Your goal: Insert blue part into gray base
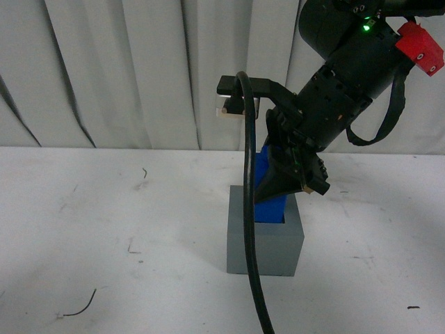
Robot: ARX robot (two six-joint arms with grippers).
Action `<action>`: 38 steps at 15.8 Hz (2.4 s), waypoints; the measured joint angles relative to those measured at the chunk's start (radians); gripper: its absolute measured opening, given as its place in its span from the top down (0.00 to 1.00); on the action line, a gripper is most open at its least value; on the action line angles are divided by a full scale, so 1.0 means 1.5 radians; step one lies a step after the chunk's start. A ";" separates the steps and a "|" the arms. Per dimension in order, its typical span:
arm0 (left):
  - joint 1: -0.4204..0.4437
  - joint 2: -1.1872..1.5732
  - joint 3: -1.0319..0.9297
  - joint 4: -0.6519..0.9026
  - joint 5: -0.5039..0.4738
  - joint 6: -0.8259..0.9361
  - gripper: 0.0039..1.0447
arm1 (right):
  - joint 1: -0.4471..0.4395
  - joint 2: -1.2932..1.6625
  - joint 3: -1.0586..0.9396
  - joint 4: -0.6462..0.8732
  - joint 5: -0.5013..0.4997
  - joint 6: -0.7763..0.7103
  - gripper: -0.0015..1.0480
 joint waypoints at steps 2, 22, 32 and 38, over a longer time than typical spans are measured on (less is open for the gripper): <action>0.000 0.000 0.000 0.000 0.000 0.000 0.06 | 0.001 0.001 -0.001 0.000 0.007 0.004 0.55; 0.000 0.000 0.000 0.000 0.000 0.000 0.06 | -0.079 -0.166 0.011 -0.150 -0.174 -0.262 0.06; 0.000 0.000 0.000 0.000 0.000 0.000 0.06 | -0.207 -0.935 -1.055 0.990 0.340 0.728 0.98; 0.000 0.000 0.000 0.000 0.000 0.000 0.06 | -0.207 -1.083 -1.160 0.946 0.341 0.735 0.98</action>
